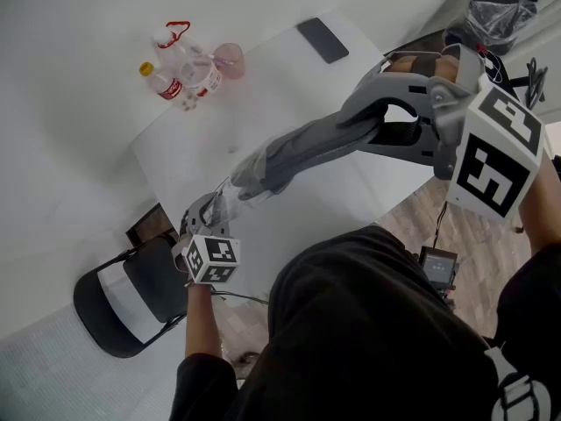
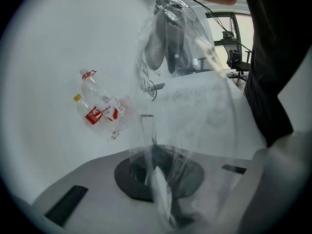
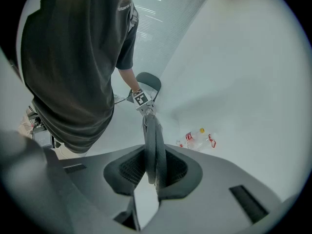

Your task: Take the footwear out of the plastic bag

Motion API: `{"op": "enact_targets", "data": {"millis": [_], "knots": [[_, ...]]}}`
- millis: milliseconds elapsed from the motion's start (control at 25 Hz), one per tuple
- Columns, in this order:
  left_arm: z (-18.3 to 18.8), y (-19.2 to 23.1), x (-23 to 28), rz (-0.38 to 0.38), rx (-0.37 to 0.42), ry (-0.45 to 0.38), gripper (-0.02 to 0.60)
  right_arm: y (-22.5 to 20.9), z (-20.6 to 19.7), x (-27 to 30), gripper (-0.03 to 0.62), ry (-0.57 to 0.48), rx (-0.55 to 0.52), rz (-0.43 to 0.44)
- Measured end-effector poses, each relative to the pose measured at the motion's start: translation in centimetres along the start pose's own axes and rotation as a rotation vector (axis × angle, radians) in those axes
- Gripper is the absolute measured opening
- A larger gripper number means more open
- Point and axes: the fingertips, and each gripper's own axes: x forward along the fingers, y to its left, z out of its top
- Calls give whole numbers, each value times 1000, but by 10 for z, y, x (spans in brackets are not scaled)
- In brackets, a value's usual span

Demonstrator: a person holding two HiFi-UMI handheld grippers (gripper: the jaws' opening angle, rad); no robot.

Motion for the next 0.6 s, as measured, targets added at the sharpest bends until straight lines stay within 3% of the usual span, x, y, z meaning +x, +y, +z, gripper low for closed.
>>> {"op": "enact_targets", "data": {"millis": [600], "knots": [[-9, 2, 8, -17, -8, -8, 23, -4, 2, -7, 75, 14, 8, -20]]}}
